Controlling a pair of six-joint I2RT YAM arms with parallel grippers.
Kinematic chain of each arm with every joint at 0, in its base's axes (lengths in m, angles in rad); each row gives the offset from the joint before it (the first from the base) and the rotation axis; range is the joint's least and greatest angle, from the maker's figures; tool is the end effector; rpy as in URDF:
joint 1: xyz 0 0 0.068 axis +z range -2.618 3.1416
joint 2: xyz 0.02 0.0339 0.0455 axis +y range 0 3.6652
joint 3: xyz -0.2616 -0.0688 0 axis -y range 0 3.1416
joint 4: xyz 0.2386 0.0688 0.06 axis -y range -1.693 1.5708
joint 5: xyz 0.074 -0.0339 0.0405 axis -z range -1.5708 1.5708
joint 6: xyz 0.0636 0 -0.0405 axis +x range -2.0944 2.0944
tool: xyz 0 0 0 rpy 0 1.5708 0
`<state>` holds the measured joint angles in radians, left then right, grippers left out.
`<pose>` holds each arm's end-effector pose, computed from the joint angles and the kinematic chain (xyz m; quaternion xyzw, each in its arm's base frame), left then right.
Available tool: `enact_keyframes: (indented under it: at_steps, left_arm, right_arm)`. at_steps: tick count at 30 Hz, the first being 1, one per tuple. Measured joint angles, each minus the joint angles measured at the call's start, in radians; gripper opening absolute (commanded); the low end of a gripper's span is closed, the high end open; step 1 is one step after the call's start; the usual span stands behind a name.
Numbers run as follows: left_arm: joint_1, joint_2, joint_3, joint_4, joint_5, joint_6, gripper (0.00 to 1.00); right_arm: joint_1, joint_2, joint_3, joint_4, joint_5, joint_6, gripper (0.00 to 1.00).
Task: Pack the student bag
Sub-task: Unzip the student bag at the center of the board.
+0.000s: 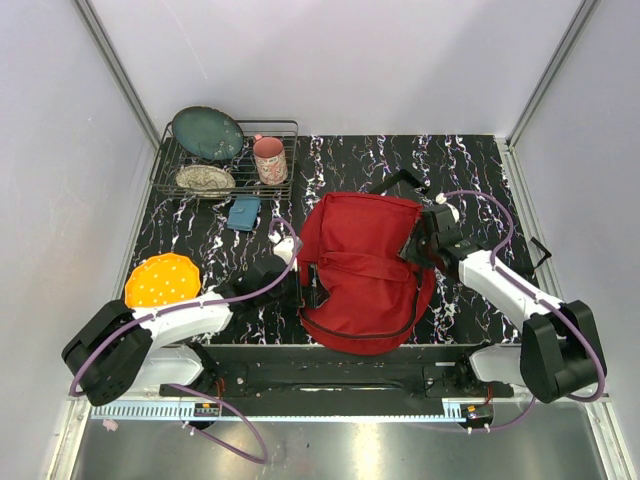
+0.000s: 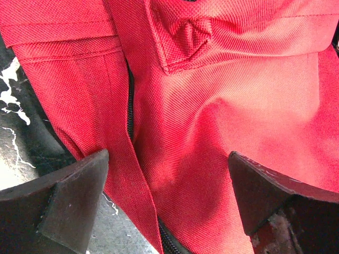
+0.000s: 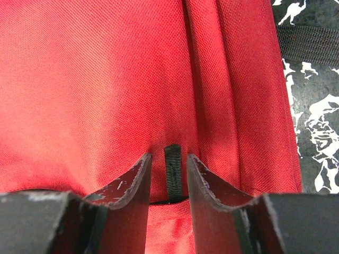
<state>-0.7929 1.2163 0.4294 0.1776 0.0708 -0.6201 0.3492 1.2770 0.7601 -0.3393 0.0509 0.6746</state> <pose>0.1742 -0.1833 0.1536 0.0928 0.8814 -0.3239 0.3312 0.2562 0.0898 0.1943 0.1605 0.9227 0.1505 0.3165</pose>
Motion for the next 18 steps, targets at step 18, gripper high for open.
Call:
enact_keyframes:
  at_steps: [18]
  left_arm:
    - [0.000,0.000,0.000,0.005,0.026,0.012,0.94]
  right_arm:
    - [-0.007,-0.040,-0.035,0.063,-0.030,-0.039,0.00]
